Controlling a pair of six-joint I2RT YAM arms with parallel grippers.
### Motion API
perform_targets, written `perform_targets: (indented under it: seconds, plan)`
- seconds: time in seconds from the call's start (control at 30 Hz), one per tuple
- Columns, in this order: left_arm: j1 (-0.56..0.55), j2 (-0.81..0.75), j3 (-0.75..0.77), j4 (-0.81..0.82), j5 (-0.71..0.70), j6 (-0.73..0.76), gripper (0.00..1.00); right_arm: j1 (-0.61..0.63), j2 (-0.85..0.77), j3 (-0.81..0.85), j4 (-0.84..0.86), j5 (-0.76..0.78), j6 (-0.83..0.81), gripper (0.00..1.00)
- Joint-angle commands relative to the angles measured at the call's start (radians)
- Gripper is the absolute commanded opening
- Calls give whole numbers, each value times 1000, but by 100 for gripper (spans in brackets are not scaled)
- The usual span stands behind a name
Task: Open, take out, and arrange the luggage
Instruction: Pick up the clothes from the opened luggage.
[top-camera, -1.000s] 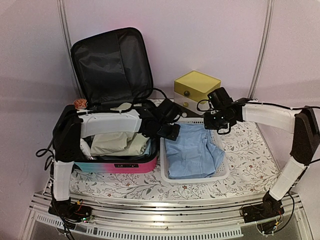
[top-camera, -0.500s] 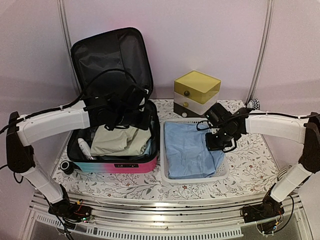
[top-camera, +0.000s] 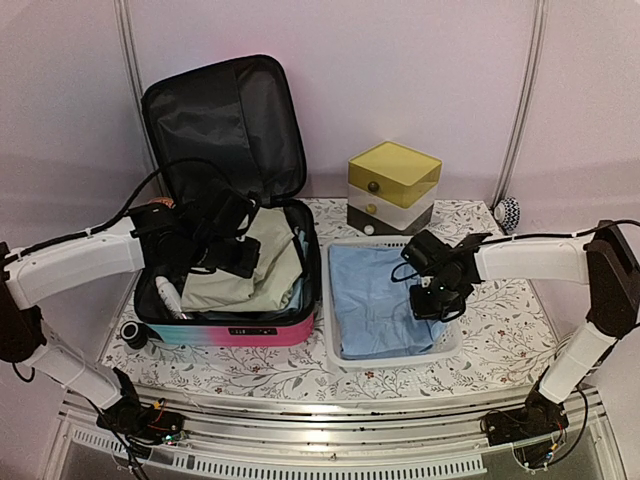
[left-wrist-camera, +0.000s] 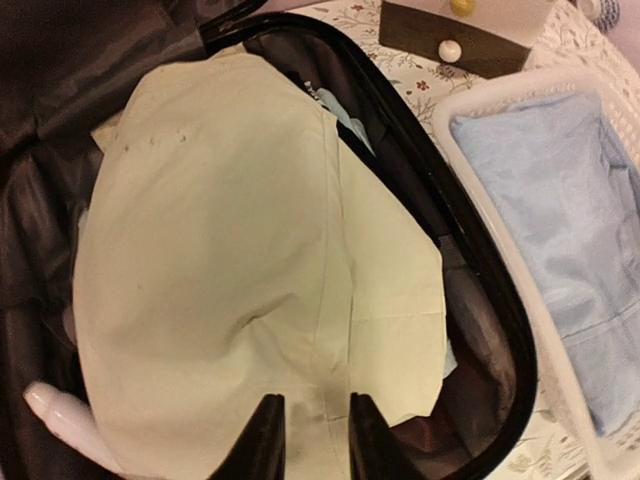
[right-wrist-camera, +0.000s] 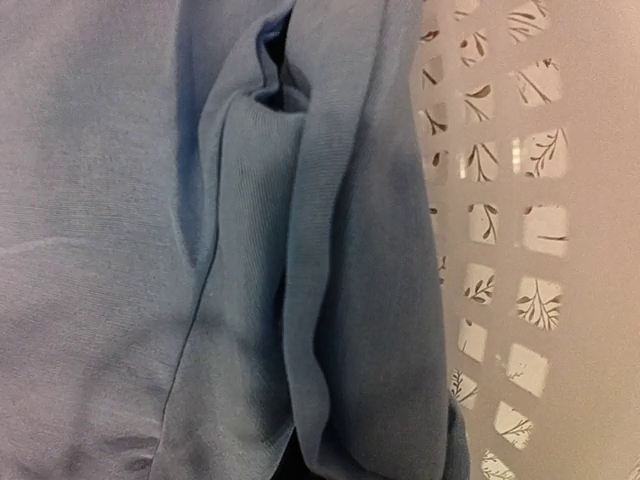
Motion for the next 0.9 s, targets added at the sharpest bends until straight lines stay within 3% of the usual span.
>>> perform_targets:
  seconds: [0.0,0.1,0.47,0.7,0.77,0.87]
  plan:
    - [13,-47,-37,-23,3,18,33,3,-109,54,-21,38,-11,7]
    - [22,-67,-60,-15,22,27,46,3,-161,79,-15,11,-45,10]
    - [88,-26,-49,-3,154,61,77,3,-254,92,58,-117,-85,15]
    - [89,67,-2,-44,224,81,87,3,-270,77,93,-158,-84,17]
    - [85,93,3,-56,214,81,98,3,-270,76,95,-160,-84,17]
    - [75,132,9,-63,217,93,98,3,-270,69,102,-163,-85,17]
